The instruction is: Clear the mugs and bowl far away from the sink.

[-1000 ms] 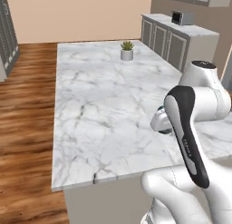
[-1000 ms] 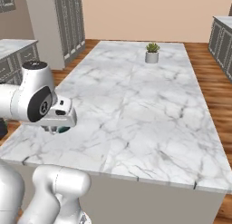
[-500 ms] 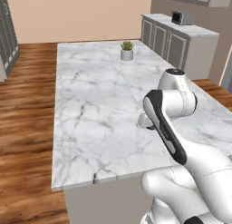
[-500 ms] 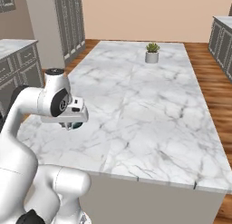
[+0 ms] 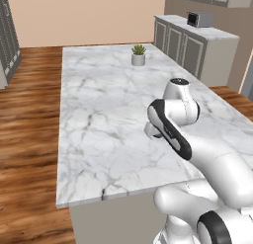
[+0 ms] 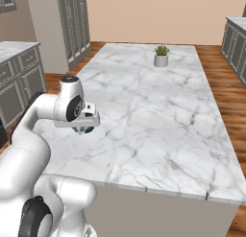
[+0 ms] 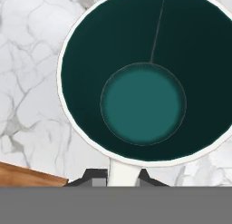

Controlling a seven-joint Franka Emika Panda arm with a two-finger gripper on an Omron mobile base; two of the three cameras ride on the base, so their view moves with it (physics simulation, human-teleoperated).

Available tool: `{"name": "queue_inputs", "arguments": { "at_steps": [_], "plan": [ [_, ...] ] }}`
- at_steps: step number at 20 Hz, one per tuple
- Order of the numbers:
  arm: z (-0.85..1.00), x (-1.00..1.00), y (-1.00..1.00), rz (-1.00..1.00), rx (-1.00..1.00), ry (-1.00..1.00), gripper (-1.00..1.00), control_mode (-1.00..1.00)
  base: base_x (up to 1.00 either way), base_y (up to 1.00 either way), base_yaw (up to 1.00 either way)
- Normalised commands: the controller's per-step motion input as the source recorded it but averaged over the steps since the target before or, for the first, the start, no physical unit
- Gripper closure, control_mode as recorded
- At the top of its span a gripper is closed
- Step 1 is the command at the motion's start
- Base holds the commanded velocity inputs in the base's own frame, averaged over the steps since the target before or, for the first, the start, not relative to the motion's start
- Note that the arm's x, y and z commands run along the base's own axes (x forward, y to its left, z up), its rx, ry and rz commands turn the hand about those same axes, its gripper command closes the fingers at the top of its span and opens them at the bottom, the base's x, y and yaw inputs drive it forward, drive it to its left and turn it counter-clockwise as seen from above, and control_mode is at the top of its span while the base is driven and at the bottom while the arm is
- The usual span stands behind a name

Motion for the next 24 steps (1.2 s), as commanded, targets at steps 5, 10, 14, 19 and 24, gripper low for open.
{"name": "queue_inputs", "arguments": {
  "at_steps": [5, 10, 14, 19, 24],
  "plan": [
    [-0.47, 0.41, 0.00, 0.00, 0.00, 0.00, 1.00, -1.00, 0.00, 0.00, 0.00],
    [-0.60, 0.32, 0.00, -0.01, 0.09, 0.00, 1.00, -1.00, 0.00, 0.00, 0.00],
    [-0.50, 0.42, 0.00, -0.01, 0.01, 0.00, 1.00, -1.00, 0.00, 0.00, 0.00],
    [-0.40, 0.48, 0.00, -0.03, -0.01, 0.01, 1.00, -1.00, 0.00, 0.00, 0.00],
    [-0.28, 0.40, 0.00, -0.01, 0.00, 0.09, 1.00, -1.00, 0.00, 0.00, 0.00]
  ]
}}
